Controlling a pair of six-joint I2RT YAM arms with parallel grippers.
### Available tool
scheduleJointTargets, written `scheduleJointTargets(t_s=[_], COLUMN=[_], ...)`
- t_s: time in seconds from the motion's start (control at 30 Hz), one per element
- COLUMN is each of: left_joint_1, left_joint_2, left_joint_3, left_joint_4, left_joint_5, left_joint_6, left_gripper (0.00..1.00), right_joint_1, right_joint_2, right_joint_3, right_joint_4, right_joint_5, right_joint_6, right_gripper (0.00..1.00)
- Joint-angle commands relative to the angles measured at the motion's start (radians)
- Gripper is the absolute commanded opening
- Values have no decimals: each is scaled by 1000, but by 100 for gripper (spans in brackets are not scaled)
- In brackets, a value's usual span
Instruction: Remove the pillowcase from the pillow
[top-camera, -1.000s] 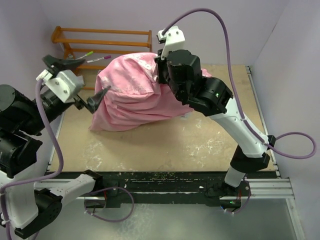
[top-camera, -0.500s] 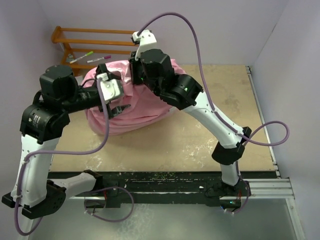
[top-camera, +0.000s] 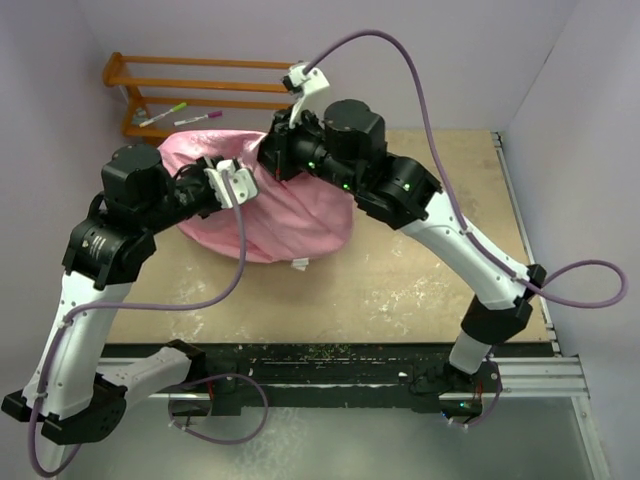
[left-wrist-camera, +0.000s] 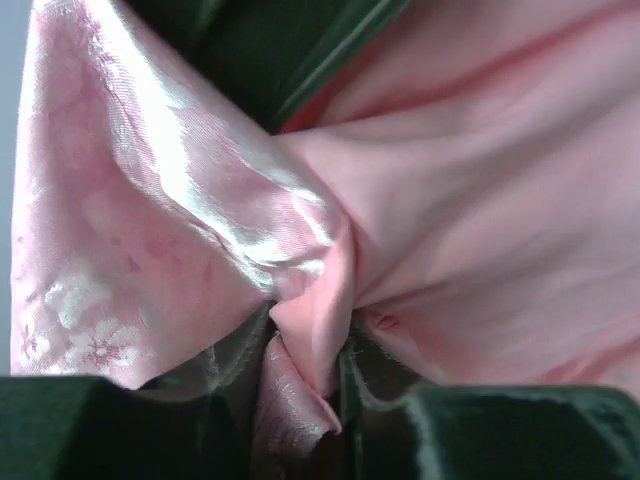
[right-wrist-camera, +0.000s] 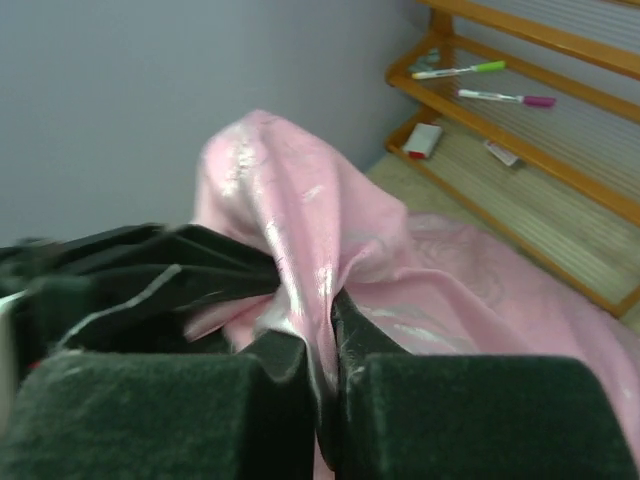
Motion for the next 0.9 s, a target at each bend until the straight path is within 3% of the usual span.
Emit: scheduleJointTargets(t_s=[0.0,0.1,0.13,0.27,0.47,0.67,0.77,0.87], left_joint_1=[2,2,2,2,2,1,2,2], left_joint_2=[36,57,67,98,142,180,186,185], left_joint_3=[23,48,58,95,165,237,258,253], left_joint_4=[96,104,104,108,131,154,154,143], left_joint_5=[-75,-90,-92,-115,-167,-250,-272,-278], left_joint_6=[-51,-108,-125,-174,-216,-211,-209,-205], left_gripper=[17,0,0,0,0,0,0,0], right_joint_1=[-42,-81,-92,-119,-120,-120,-120,-120], right_joint_2=[-139,-209,-239,-414,-768,-936,-943,-875], right_joint_3=[-67,-162,-205,-420,-973,-1419,-1525,-1562], right_joint_4=[181,187,195,253,520,705,801,830], right_joint_5=[-175,-194,-191,-145,-71,-61,-110,-276], right_joint_6=[78,98,103,97,18,-116,-181,-261], right_gripper=[15,41,49,63,92,100,100,100])
